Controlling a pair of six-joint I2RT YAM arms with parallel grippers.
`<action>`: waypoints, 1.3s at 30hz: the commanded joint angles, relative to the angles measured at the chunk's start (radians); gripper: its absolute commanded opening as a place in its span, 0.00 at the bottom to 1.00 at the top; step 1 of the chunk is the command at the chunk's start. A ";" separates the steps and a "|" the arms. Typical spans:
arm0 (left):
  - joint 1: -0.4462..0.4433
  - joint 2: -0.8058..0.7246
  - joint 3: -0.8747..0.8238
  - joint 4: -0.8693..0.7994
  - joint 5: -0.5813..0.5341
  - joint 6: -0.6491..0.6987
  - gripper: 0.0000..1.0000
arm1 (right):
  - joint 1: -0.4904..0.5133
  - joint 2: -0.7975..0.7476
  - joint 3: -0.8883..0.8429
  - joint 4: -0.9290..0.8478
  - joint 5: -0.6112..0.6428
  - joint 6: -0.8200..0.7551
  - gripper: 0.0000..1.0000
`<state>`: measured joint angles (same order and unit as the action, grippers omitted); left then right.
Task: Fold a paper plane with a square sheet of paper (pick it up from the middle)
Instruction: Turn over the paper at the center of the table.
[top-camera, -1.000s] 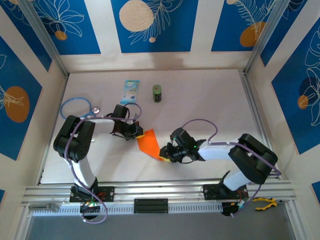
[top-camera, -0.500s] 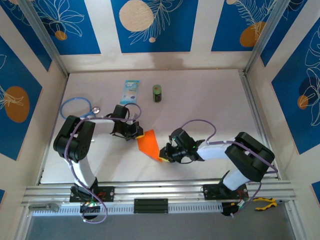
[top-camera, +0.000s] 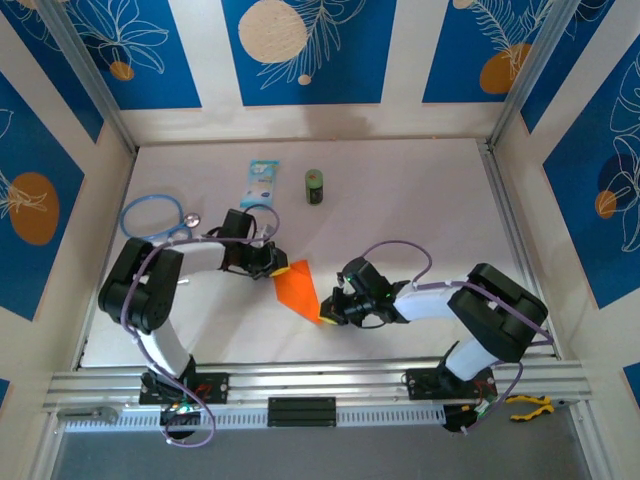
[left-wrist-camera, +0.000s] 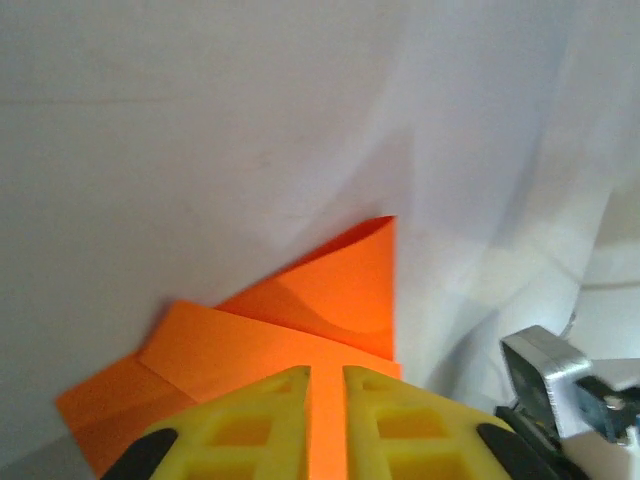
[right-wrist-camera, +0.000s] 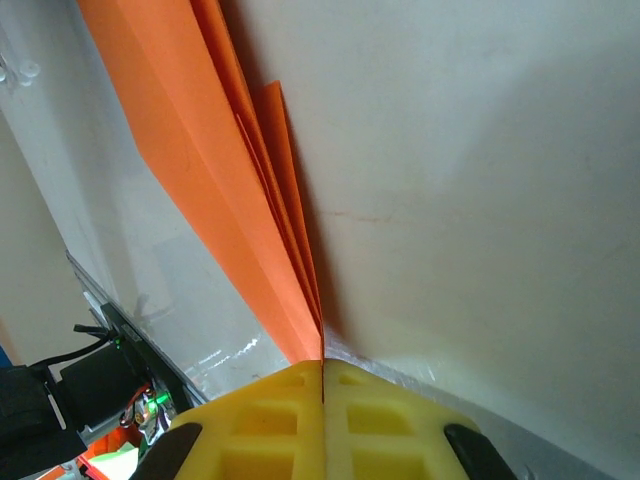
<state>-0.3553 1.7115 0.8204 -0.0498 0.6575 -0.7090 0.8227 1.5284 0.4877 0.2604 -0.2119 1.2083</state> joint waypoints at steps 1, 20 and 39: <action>0.007 -0.083 -0.005 -0.054 -0.002 0.009 0.25 | 0.004 -0.056 -0.009 -0.050 0.021 -0.025 0.03; 0.006 -0.289 0.103 -0.228 -0.026 0.080 0.35 | -0.013 -0.454 0.205 -0.803 0.427 -0.216 0.03; 0.024 -0.427 0.147 -0.433 -0.366 0.137 0.34 | 0.164 -0.032 0.762 -1.778 1.138 -0.056 0.01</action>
<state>-0.3511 1.3209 0.9455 -0.4095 0.3897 -0.5915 0.9653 1.4071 1.1912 -1.3289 0.7906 1.0714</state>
